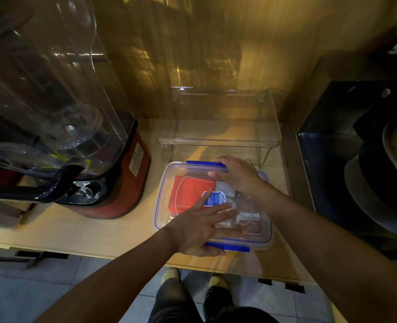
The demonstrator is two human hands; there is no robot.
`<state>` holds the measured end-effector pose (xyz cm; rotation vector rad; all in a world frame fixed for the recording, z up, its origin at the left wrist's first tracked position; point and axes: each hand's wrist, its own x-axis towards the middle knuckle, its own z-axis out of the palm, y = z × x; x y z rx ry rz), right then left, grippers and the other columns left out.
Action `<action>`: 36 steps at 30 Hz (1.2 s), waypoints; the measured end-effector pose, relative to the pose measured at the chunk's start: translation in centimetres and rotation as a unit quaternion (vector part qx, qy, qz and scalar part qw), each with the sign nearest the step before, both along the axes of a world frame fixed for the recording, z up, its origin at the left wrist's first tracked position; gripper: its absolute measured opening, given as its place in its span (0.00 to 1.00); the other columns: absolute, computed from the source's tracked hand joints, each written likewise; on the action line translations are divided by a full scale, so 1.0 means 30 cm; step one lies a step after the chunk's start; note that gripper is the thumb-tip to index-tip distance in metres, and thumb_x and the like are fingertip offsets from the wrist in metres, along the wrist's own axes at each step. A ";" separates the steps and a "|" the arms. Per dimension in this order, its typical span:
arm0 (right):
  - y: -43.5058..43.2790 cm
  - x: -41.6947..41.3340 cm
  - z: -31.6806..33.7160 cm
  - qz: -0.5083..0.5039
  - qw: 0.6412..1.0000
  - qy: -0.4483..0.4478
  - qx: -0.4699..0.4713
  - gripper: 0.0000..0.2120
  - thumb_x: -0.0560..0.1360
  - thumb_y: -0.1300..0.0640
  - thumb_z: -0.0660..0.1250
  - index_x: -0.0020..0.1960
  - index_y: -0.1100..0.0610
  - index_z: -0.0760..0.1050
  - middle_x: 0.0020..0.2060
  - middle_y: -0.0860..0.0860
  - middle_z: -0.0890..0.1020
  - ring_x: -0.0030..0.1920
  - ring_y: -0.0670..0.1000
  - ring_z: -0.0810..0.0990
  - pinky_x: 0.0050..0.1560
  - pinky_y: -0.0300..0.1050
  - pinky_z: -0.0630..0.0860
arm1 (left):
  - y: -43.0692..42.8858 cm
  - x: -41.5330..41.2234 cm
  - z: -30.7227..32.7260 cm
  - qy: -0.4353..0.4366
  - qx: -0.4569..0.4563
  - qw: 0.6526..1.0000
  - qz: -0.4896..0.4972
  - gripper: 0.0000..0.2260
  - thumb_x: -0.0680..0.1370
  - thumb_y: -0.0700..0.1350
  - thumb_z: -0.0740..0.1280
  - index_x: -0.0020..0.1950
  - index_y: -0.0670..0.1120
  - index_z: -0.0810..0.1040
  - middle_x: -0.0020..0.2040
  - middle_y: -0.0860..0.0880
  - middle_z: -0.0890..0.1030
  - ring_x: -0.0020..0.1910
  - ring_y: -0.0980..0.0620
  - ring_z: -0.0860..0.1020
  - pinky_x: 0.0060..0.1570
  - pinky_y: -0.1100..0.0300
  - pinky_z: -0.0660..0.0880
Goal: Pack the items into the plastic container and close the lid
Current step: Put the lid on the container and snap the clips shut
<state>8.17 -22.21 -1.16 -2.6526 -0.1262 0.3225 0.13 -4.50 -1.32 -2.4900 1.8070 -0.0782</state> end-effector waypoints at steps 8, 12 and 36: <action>0.034 0.024 -0.004 0.014 1.000 0.021 -0.012 0.24 0.73 0.35 0.58 0.62 0.49 0.72 0.57 0.53 0.77 0.59 0.56 0.74 0.59 0.57 0.60 | -0.002 0.003 -0.012 0.058 -0.088 0.994 0.016 0.26 0.72 0.59 0.67 0.68 0.51 0.72 0.66 0.52 0.77 0.70 0.47 0.69 0.64 0.28 0.52; 0.042 0.024 -0.005 0.011 1.000 -0.002 0.017 0.19 0.76 0.40 0.58 0.58 0.52 0.74 0.55 0.51 0.79 0.57 0.54 0.75 0.57 0.53 0.60 | -0.006 0.003 0.002 0.087 -0.101 0.991 0.019 0.26 0.71 0.56 0.70 0.67 0.49 0.73 0.65 0.51 0.78 0.69 0.45 0.71 0.62 0.26 0.51; -0.063 -0.055 -0.014 -0.023 0.994 -0.075 -0.082 0.20 0.78 0.43 0.54 0.64 0.53 0.71 0.61 0.53 0.76 0.63 0.54 0.71 0.62 0.51 0.60 | 0.076 0.057 -0.021 0.145 -0.153 0.907 0.364 0.24 0.78 0.59 0.55 0.73 0.54 0.63 0.75 0.50 0.65 0.75 0.51 0.59 0.74 0.50 0.51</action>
